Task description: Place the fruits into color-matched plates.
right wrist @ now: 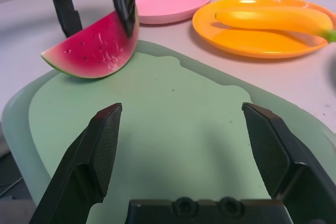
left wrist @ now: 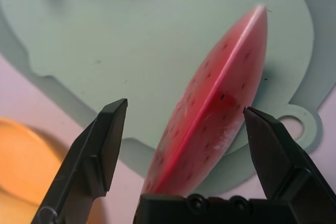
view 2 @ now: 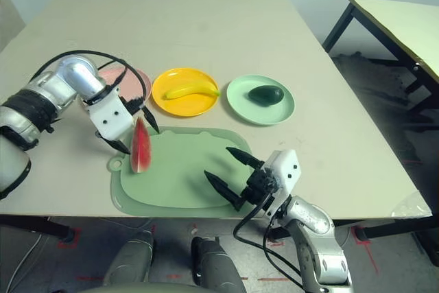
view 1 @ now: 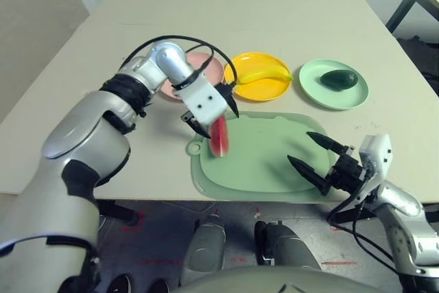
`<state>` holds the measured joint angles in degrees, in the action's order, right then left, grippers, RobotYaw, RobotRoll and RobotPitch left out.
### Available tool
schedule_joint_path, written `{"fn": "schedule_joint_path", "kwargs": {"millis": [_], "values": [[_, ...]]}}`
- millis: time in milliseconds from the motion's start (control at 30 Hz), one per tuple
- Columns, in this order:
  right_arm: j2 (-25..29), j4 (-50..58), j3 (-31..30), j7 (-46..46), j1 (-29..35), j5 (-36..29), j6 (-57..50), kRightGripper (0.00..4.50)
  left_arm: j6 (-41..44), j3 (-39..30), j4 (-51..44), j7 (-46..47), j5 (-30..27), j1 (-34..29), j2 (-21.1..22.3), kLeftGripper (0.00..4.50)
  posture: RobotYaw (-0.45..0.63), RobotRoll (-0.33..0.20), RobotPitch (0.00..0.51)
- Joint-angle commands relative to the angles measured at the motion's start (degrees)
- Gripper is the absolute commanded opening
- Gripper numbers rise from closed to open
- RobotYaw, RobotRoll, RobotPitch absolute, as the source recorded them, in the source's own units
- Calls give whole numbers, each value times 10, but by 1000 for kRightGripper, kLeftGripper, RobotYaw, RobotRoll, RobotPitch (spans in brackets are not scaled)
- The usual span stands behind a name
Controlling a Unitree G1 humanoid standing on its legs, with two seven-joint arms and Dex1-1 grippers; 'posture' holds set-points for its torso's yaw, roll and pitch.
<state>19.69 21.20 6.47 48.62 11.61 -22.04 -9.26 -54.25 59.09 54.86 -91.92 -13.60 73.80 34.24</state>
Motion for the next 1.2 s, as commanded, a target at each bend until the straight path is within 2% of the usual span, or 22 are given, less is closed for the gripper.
{"fn": "schedule_joint_path", "kwargs": {"millis": [33, 233, 500, 633, 1067, 1100, 1200], "values": [[2, 15, -6, -15, 15, -8, 7, 4479, -10, 19, 11, -6, 10, -2, -14, 4500, 84, 0, 114], [9, 25, -10, -23, 34, -17, 13, 4479, 4, 15, 35, -6, 31, -6, -33, 4500, 77, 0, 113], [44, 18, -37, 34, 39, -14, 72, 4500, 41, 4, 61, -6, 46, 4, -34, 1983, 87, 0, 114], [61, 9, -48, 64, 31, -19, 100, 4500, 60, 5, 50, -6, 29, 1, -22, 1220, 101, 0, 115], [74, -16, -62, 72, -9, -31, 97, 4500, 135, -13, 26, -6, -35, 16, 26, 1148, 140, 0, 114], [74, -16, -62, 71, -9, -31, 97, 4500, 137, -11, 22, -6, -38, 15, 28, 1073, 140, 0, 114], [74, -19, -63, 70, -11, -31, 97, 4500, 143, -5, 13, -6, -45, 11, 31, 350, 137, 0, 113]]}}
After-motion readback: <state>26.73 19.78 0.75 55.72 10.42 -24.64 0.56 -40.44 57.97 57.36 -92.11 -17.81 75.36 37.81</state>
